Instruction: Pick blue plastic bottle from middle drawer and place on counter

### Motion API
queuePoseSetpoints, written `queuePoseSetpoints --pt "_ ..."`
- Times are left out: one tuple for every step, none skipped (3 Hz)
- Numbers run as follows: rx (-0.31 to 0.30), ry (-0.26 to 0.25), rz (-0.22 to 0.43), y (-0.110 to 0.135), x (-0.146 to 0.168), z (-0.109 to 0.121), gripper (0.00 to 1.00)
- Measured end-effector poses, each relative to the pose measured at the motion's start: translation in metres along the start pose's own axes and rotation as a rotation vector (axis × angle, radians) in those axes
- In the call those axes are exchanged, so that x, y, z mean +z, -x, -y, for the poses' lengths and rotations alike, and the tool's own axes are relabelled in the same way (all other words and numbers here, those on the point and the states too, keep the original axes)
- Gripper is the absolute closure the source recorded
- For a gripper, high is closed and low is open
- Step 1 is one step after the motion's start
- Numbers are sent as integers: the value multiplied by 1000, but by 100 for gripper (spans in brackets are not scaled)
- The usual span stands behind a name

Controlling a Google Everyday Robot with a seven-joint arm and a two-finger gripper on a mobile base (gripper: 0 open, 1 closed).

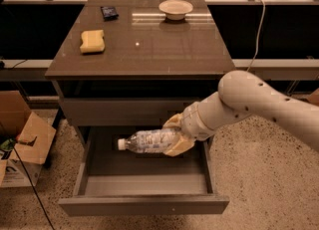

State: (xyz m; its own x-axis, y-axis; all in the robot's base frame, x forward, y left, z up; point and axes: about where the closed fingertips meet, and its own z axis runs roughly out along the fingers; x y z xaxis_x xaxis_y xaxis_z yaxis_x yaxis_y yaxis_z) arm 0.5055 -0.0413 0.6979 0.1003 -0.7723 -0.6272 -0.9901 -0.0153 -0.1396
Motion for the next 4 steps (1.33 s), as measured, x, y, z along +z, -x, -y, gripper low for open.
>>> queuePoseSetpoints --pt "-112 -79 -67 26 -52 21 100" --pt "-179 -150 -90 45 -98 50 100" --pt "-212 -203 -119 64 -142 91 100" --pt "-255 -310 -104 111 -199 152 100"
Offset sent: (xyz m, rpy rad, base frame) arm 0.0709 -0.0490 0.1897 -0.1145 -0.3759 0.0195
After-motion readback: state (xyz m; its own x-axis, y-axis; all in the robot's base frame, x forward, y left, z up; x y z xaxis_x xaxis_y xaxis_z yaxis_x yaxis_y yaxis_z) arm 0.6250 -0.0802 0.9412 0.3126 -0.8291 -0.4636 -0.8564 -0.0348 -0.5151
